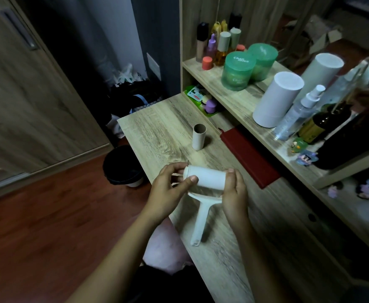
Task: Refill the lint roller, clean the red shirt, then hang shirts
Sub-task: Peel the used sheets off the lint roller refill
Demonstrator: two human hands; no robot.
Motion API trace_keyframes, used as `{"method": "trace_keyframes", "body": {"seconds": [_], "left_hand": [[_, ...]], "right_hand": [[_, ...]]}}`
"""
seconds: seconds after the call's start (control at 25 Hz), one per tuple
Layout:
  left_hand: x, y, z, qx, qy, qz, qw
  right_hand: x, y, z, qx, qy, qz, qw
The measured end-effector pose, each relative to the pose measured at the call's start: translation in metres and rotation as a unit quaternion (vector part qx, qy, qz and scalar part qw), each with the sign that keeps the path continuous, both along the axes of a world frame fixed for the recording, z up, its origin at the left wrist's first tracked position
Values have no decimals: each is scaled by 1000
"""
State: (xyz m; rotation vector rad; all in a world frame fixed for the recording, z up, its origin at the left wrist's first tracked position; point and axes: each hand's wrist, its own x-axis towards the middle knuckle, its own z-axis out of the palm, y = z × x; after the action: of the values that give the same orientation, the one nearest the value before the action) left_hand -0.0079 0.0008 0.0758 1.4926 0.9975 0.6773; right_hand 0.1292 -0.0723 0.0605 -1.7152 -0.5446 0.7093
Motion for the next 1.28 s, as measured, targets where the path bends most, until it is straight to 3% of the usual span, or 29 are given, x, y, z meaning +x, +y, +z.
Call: {"method": "trace_keyframes", "body": {"seconds": [0.16,0.52,0.84,1.08,1.28], "left_hand": [[-4,3,8,-30,-31,-30,999],[-1,-7,7,-114,-81,-18,990],[14,-20,4,2,-55,16,998],[21,-26,2,-35,-72,28,996],[23,-29,-25,-74,-75,38,994]], "right_hand": [[3,-4,4,-4,15,4,1000],[1,-12,15,5,-57,2,998],[-1,-16,10,0,-30,10,999],[6,-21,1,-3,-55,18,998],[25,-23,-14,-47,-91,92,991]]}}
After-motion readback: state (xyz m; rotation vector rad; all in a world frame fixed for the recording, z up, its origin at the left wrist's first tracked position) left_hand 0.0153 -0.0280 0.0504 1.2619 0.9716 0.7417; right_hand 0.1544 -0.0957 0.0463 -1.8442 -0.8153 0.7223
